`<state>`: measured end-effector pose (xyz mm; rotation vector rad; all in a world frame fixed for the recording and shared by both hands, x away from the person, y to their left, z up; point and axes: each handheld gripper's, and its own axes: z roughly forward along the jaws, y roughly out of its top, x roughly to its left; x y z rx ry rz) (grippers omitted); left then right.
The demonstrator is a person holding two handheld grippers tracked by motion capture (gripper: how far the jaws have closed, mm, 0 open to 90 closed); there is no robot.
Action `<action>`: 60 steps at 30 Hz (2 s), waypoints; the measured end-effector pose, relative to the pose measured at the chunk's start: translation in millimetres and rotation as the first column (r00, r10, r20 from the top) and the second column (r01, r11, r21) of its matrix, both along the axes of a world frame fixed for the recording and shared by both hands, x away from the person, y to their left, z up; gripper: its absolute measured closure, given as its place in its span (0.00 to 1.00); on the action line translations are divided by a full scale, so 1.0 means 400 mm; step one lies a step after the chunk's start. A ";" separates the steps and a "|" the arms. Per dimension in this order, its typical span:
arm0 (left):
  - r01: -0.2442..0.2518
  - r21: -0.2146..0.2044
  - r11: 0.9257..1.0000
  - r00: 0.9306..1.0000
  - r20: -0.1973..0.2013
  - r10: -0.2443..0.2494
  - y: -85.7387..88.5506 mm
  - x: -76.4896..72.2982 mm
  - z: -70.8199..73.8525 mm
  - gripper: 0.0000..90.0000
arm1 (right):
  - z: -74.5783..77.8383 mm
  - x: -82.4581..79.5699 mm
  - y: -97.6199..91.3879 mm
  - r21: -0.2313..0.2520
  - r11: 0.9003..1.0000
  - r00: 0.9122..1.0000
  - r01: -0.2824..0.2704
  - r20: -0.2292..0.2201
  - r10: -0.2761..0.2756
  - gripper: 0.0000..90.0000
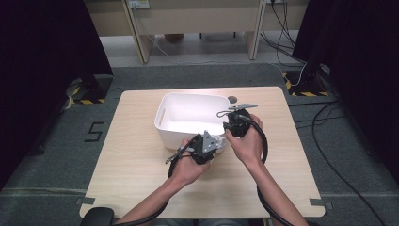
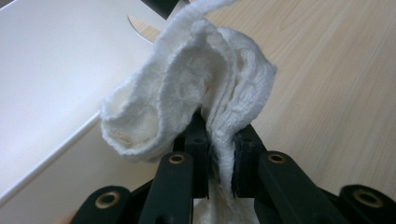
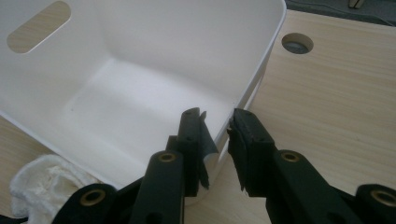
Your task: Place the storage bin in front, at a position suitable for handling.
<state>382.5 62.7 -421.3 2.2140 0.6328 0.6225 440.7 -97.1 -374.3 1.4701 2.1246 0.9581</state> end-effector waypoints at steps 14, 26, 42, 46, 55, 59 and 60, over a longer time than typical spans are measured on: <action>-0.066 -0.011 0.998 0.998 -0.015 0.066 0.170 -0.049 0.011 0.89 | -0.015 0.037 0.009 0.044 0.998 0.998 0.033 -0.056 -0.030 0.67; -0.272 -0.021 0.962 0.962 0.011 0.273 0.444 -0.091 0.033 0.89 | -0.014 0.052 0.010 0.022 0.999 0.997 0.043 -0.067 -0.041 0.72; -0.420 -0.039 0.907 0.906 0.032 0.422 0.576 0.009 0.072 0.89 | 0.013 0.062 -0.011 -0.075 0.996 0.996 -0.041 -0.077 0.035 0.89; -0.417 -0.040 0.908 0.908 0.023 0.418 0.566 0.046 0.072 0.89 | 0.068 0.020 -0.017 -0.031 0.997 0.998 -0.068 0.017 0.068 0.86; -0.378 -0.035 0.925 0.926 -0.012 0.378 0.537 0.083 0.046 0.89 | 0.055 -0.056 -0.096 -0.004 0.999 0.992 -0.047 -0.115 0.047 1.00; -0.368 -0.035 0.929 0.930 -0.015 0.367 0.525 0.079 0.042 0.89 | 0.004 -0.086 -0.099 0.005 0.996 0.975 -0.091 -0.203 0.090 1.00; -0.365 -0.034 0.930 0.931 -0.017 0.365 0.523 0.078 0.042 0.89 | -0.008 -0.090 -0.096 0.007 0.994 0.970 -0.106 -0.219 0.105 1.00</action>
